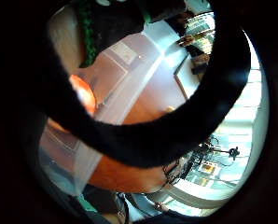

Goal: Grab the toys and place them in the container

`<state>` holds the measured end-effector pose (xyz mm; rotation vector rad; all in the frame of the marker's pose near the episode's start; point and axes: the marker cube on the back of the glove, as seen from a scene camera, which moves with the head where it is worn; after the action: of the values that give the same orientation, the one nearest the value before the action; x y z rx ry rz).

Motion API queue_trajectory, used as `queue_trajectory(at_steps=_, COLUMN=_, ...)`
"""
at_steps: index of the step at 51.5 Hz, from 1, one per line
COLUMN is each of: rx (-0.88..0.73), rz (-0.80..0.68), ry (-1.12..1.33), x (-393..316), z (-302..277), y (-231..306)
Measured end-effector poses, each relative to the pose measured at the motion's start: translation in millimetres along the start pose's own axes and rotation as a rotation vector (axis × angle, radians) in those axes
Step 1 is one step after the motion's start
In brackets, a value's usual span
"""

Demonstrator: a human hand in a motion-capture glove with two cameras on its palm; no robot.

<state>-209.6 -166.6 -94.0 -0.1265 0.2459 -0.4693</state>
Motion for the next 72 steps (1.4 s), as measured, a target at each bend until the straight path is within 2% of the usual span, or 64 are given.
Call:
queue_trajectory(at_steps=8, rx=0.008, rz=0.216, ry=-0.123, x=99, z=-3, y=52)
queue_trajectory(at_steps=15, rx=-0.076, rz=0.402, ry=-0.163, x=162, z=32, y=86)
queue_trajectory(at_steps=23, rx=-0.121, rz=0.418, ry=-0.146, x=169, z=84, y=104)
queue_trajectory(at_steps=29, rx=-0.176, rz=0.416, ry=0.141, x=174, z=118, y=107)
queue_trajectory(at_steps=34, rx=-0.111, rz=0.445, ry=-0.039, x=164, z=131, y=98)
queue_trajectory(at_steps=37, rx=-0.046, rz=0.435, ry=-0.059, x=165, z=131, y=97)
queue_trajectory(at_steps=49, rx=0.183, rz=0.383, ry=-0.147, x=160, z=89, y=102)
queue_trajectory(at_steps=57, rx=0.272, rz=0.357, ry=-0.219, x=135, z=23, y=100)
queue_trajectory(at_steps=65, rx=0.332, rz=0.232, ry=-0.241, x=98, z=-49, y=69)
queue_trajectory(at_steps=72, rx=0.273, rz=0.082, ry=-0.172, x=37, z=-62, y=16)
